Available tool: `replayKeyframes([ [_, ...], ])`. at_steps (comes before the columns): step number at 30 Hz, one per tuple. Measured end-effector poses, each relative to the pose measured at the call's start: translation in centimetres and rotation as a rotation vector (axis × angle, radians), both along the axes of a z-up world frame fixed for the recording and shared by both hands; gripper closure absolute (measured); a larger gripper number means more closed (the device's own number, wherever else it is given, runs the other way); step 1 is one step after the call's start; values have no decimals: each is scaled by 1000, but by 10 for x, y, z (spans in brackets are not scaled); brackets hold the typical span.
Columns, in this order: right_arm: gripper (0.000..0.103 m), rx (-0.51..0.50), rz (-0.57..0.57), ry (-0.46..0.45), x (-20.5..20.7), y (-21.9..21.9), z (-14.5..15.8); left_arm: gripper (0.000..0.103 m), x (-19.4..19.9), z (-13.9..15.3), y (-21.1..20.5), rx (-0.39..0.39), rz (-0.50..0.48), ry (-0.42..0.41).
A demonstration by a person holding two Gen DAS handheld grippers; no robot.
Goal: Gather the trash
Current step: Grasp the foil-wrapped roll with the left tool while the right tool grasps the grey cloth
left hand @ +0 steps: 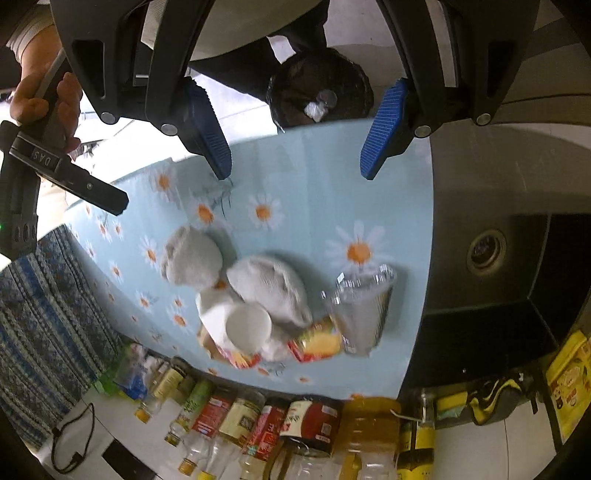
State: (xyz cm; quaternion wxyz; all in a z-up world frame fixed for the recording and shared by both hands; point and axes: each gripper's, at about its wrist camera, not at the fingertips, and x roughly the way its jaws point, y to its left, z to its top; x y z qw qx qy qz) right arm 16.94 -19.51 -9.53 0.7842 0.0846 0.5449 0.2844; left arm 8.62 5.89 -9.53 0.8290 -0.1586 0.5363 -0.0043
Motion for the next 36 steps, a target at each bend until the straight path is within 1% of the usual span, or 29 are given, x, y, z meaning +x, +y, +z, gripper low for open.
replayKeyframes([
  [5,26,15,-8,26,24,-1,-5,33,31,3,16,20,33,5],
  [6,28,18,-6,35,30,0,-8,33,35,2,17,26,36,6],
  [7,34,21,-4,40,34,0,-11,33,42,2,21,33,44,7],
  [11,35,48,-10,50,48,2,-19,33,67,0,33,51,64,19],
  [15,35,68,0,90,60,9,-30,33,94,-9,46,60,92,44],
  [19,37,73,13,120,71,14,-41,33,117,-21,49,111,103,77],
  [23,38,83,25,138,79,16,-47,33,134,-35,54,127,111,111],
  [25,45,72,48,134,82,20,-49,33,141,-44,58,133,122,143],
  [27,47,69,67,130,82,23,-50,33,145,-53,61,124,131,167],
  [28,53,74,76,134,82,24,-51,33,145,-56,62,121,131,170],
  [30,57,70,84,140,83,25,-53,33,145,-60,63,121,132,175],
  [31,62,74,86,142,84,26,-54,34,145,-62,63,116,131,176],
  [32,64,77,85,141,84,25,-55,36,145,-63,64,115,131,177],
  [33,67,71,89,140,85,26,-56,40,144,-65,64,114,128,176],
  [36,72,65,98,129,85,27,-56,42,144,-65,62,117,123,165],
])
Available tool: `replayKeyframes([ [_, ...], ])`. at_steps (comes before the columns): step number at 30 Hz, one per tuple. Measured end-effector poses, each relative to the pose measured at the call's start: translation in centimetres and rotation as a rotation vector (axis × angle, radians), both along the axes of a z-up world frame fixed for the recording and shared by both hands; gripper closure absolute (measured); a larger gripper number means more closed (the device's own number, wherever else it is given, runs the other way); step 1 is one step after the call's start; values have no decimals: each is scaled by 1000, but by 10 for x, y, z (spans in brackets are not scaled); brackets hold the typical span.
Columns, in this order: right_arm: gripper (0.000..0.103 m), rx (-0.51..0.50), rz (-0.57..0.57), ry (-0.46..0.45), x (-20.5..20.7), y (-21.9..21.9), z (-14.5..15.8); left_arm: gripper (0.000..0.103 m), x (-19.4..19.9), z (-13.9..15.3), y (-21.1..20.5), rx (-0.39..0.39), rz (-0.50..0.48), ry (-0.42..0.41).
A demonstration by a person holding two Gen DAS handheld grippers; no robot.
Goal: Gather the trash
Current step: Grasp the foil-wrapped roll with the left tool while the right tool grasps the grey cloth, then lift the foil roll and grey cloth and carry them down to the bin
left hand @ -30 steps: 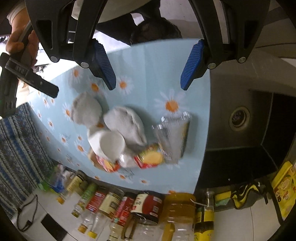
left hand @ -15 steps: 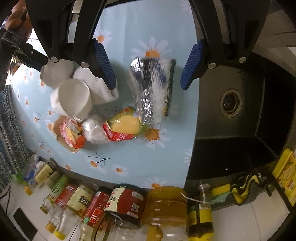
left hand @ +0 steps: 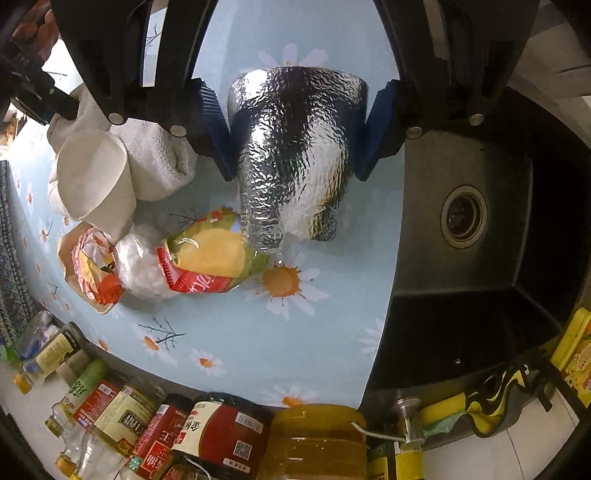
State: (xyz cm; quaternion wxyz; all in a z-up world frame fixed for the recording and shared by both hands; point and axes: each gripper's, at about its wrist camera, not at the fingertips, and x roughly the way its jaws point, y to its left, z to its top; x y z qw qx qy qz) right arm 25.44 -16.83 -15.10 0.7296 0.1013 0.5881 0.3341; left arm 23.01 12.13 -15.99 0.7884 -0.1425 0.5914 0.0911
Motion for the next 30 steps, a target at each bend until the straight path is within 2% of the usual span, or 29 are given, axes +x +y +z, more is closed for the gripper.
replayKeyframes([
  [6,75,-6,-6,-20,-3,-2,4,46,-6,5,0,-4,1,-27],
  [18,75,-26,-48,-43,-16,-17,13,46,-28,21,-6,-7,-3,-79],
  [30,75,-17,-45,-80,-52,-24,26,46,-75,39,-29,-36,-27,-130],
])
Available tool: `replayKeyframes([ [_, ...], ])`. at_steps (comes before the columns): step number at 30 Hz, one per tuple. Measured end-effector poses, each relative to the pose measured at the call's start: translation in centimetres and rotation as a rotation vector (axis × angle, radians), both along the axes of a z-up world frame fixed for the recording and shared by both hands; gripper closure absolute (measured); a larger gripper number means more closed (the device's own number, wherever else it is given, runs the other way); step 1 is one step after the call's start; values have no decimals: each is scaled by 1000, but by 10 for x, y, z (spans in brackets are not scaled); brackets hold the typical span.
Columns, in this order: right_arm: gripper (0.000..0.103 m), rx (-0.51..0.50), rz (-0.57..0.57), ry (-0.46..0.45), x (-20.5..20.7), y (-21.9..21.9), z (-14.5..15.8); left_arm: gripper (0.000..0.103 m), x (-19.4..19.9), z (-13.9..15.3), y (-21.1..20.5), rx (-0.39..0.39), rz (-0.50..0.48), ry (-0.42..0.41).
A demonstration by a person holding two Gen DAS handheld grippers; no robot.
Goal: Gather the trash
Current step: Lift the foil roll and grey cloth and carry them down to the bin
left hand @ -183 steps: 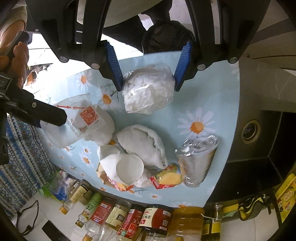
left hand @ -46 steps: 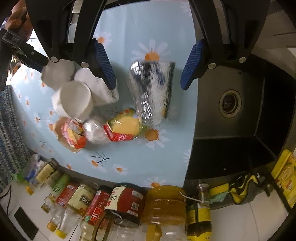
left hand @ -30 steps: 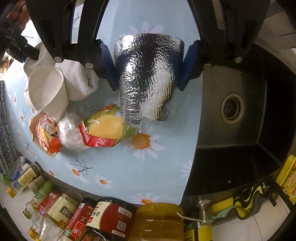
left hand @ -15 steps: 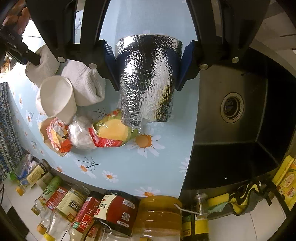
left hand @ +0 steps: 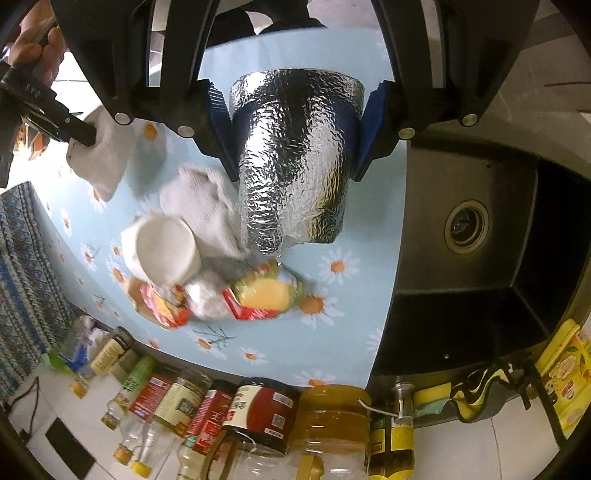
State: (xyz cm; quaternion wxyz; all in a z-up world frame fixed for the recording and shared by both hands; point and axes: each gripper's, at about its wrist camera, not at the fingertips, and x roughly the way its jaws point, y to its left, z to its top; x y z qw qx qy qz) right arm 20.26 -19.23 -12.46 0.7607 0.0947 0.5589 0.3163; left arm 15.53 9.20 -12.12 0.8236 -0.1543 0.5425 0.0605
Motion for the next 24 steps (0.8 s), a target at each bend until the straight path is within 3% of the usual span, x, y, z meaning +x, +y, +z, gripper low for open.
replayKeyframes([
  [16,75,22,67,-32,-67,5,12,46,-85,14,-33,-47,-35,-44],
  [18,75,23,81,-34,-75,7,12,46,-94,13,-35,-96,-41,-45],
  [24,75,17,129,-38,-98,18,10,46,-120,5,-49,-101,-59,-31],
])
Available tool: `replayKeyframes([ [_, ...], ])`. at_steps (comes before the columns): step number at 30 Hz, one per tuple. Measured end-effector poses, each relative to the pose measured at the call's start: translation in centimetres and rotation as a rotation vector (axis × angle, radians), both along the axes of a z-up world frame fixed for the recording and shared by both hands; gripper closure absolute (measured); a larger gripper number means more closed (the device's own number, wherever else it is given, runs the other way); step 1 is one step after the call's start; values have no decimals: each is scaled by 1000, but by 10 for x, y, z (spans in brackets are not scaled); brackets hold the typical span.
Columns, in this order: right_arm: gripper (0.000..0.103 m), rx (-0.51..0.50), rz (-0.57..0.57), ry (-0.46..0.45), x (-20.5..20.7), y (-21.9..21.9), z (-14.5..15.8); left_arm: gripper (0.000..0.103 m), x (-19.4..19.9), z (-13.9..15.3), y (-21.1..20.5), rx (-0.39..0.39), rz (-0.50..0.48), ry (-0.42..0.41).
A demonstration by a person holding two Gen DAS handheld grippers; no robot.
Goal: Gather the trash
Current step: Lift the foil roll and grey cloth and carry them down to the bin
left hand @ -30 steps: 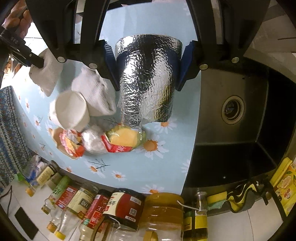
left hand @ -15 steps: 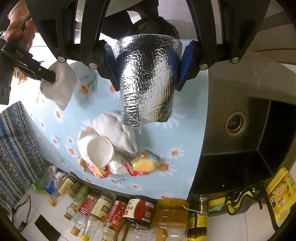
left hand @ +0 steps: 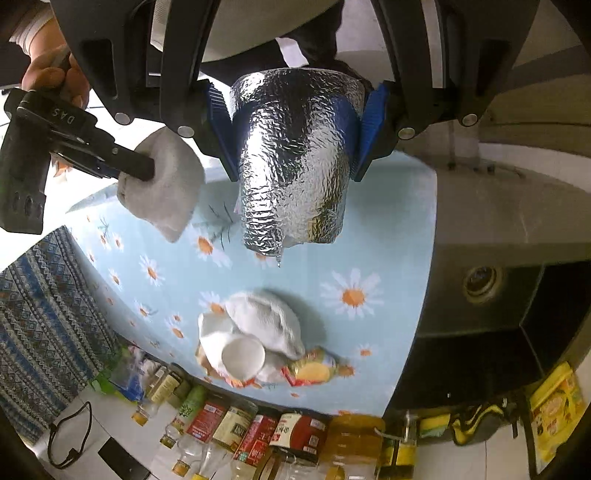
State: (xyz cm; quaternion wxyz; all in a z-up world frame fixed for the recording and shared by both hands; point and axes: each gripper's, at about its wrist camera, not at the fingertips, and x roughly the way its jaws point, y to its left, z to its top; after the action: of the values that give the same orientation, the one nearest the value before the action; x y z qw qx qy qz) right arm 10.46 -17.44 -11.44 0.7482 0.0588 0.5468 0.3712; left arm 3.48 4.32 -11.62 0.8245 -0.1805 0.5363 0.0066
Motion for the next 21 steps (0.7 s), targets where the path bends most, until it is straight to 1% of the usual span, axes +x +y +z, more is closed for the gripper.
replayKeyframes([
  [8,75,-29,60,8,-29,13,-12,46,-25,-21,-6,-24,2,41],
  [12,75,-47,93,18,-40,19,-20,46,-35,-36,-9,-39,-2,70],
  [17,75,-102,139,12,-52,26,-36,46,-42,-65,-16,-63,-6,129],
  [21,75,-133,169,25,-59,30,-49,46,-45,-93,-18,-82,5,185],
])
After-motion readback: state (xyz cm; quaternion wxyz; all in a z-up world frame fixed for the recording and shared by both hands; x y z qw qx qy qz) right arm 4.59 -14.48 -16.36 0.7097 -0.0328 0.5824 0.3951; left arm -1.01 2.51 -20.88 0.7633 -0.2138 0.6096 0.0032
